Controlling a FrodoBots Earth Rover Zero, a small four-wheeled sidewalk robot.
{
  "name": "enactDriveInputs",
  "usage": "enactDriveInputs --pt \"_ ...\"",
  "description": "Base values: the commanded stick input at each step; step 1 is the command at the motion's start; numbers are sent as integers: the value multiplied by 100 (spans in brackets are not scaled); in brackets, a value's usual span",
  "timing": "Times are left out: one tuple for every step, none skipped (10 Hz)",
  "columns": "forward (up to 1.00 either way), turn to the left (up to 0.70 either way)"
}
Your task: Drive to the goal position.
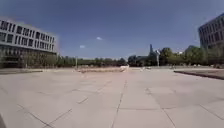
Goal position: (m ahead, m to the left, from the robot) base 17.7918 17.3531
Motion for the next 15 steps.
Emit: enactDriveInputs --pt "70 1" --pt "70 3" --pt "70 11" --pt "70 27" --pt "70 36" --pt "70 36" --pt "70 36" --pt "70 36" --pt "70 36" --pt "70 36" --pt "70 30" --pt "70 3" --pt "70 1" --pt "70 1" --pt "70 1"
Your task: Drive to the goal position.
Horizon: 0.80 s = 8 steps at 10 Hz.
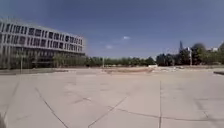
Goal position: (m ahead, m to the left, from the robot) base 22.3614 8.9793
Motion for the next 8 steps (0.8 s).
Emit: enactDriveInputs --pt "70 1" --pt "70 1" --pt "70 1" --pt "70 1" --pt "70 1" --pt "70 1" --pt "70 1" --pt "70 18"
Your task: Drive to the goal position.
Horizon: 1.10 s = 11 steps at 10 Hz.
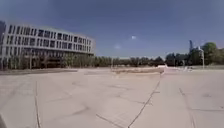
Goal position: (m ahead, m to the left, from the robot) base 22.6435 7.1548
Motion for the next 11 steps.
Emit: enactDriveInputs --pt "70 36" --pt "70 36" --pt "70 36" --pt "70 36" --pt "70 30" --pt "70 6" --pt "70 1" --pt "70 1" --pt "70 1" --pt "70 1" --pt "70 1"
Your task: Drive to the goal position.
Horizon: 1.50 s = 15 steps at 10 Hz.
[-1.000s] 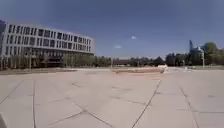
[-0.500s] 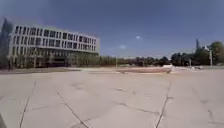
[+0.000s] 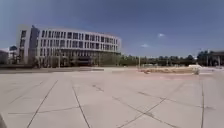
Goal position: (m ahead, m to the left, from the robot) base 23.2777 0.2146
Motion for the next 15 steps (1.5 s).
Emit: enactDriveInputs --pt "70 1" --pt "70 1" --pt "70 1" --pt "70 1" --pt "70 1" --pt "70 1" --pt "70 1" --pt "70 1" --pt "70 1" --pt "70 1" --pt "70 1" --pt "70 1" --pt "70 1" --pt "70 1" --pt "70 1"
